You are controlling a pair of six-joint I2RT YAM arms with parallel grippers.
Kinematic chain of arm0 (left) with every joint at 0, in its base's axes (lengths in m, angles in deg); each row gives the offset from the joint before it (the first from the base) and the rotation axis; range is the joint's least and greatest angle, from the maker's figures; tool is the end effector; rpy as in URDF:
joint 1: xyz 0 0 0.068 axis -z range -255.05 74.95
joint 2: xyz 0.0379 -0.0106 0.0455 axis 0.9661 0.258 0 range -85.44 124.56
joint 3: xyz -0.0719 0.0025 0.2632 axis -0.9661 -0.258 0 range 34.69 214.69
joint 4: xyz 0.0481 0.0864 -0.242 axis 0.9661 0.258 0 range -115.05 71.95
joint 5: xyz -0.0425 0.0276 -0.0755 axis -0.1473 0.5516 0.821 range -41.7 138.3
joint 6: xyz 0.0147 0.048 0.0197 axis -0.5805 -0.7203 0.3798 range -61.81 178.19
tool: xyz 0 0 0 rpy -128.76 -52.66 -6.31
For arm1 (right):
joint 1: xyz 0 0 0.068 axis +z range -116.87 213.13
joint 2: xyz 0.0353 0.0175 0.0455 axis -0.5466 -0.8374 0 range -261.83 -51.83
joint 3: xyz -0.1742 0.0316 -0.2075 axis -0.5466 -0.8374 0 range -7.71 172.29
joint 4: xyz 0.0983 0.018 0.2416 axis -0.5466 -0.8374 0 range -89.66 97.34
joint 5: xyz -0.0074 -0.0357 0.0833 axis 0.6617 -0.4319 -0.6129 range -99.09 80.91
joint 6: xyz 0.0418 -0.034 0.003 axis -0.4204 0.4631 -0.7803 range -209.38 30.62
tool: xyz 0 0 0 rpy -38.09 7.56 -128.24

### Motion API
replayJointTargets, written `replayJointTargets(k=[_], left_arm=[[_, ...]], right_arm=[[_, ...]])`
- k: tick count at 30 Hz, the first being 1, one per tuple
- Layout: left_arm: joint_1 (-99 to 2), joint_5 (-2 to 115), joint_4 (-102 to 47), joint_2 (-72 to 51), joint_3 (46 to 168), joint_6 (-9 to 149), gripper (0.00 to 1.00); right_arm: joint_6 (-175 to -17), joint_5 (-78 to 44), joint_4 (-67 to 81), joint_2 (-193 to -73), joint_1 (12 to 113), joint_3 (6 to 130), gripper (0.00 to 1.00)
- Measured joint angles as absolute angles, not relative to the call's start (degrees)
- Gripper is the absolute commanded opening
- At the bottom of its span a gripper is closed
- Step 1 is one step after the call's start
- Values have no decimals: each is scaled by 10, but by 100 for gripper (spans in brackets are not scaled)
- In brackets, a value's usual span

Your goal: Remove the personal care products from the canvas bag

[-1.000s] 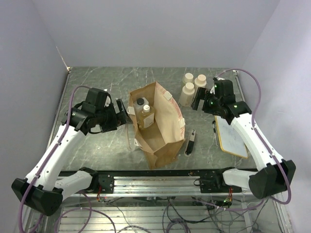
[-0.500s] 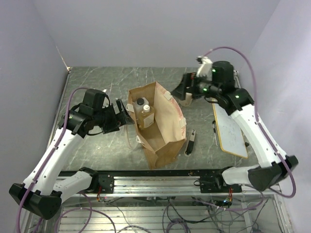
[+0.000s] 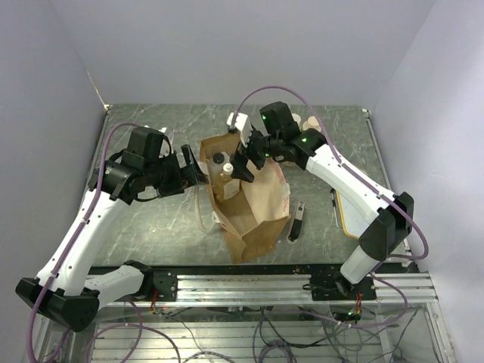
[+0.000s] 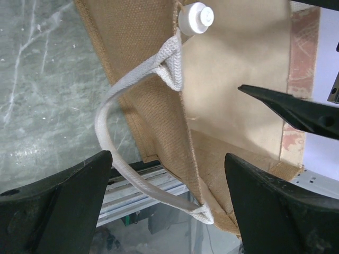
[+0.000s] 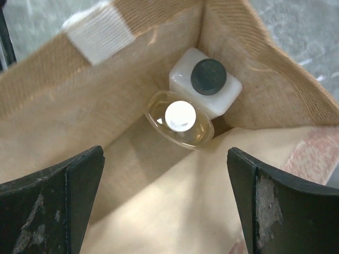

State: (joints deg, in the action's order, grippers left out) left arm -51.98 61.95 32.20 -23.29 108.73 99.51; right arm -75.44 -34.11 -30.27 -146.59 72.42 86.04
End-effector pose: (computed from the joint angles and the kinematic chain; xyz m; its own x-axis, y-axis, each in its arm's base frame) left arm 0.1810 -0.0864 0.3789 -0.8438 -0.3381 -0.4168 -0.0318 0.8067 -0.5901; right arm 0.2776 0.2466 0.3659 -0.2691 -0.5021 -0.8219 -0.9215 0.3824 0.0681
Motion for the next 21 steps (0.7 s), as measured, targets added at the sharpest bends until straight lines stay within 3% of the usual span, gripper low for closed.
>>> replayJointTargets(k=[10, 17, 21], left_arm=[[-520, 574, 373, -196, 1135, 956, 98], [-520, 544, 389, -169, 1190, 922, 98], [-520, 532, 400, -143, 1202, 904, 98]], right_arm=[[-361, -419, -293, -1458, 723, 766, 100], [-251, -420, -295, -1521, 718, 780, 89], [-225, -429, -298, -1540, 715, 780, 88]])
